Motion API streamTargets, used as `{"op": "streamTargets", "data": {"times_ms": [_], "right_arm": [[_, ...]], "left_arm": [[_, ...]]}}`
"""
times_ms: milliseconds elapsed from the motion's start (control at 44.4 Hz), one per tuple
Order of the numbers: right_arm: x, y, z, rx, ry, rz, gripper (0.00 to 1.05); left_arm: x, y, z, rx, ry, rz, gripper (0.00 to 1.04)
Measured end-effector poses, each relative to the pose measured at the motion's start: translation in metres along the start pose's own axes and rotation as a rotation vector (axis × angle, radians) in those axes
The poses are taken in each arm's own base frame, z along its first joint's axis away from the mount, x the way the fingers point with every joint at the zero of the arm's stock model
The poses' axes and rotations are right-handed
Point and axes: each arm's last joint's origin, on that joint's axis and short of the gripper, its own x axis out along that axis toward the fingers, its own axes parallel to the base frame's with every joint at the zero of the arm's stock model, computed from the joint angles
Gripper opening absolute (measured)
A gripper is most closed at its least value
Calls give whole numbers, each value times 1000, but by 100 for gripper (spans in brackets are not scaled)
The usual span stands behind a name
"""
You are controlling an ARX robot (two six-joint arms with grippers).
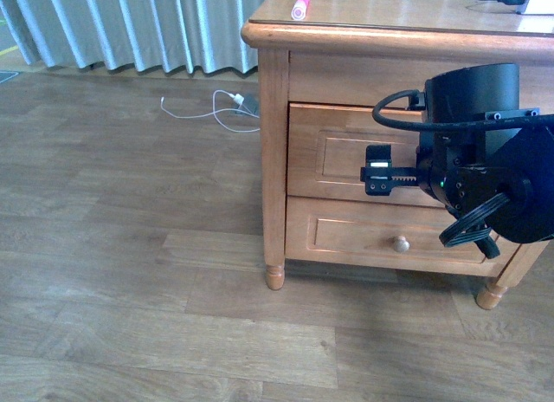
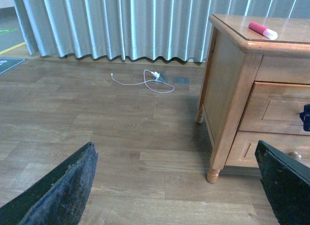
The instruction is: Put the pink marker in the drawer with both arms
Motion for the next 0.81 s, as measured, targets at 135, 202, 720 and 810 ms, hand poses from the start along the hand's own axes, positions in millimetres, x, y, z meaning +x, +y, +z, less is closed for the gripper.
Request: {"op": "streamTargets", "data": {"times_ms": [135,202,720,810], "right_arm": [[5,-2,-5,-2,11,-6,96],[7,-3,-6,-4,16,-10,96],[8,-7,-6,-24,-11,-5,25],[7,-7,-8,-26,-5,-2,24]], "left_arm": [[0,0,0,0,0,0,99],[0,0,0,0,0,0,99],[0,0,0,0,0,0,99],[0,0,0,0,0,0,99]]}}
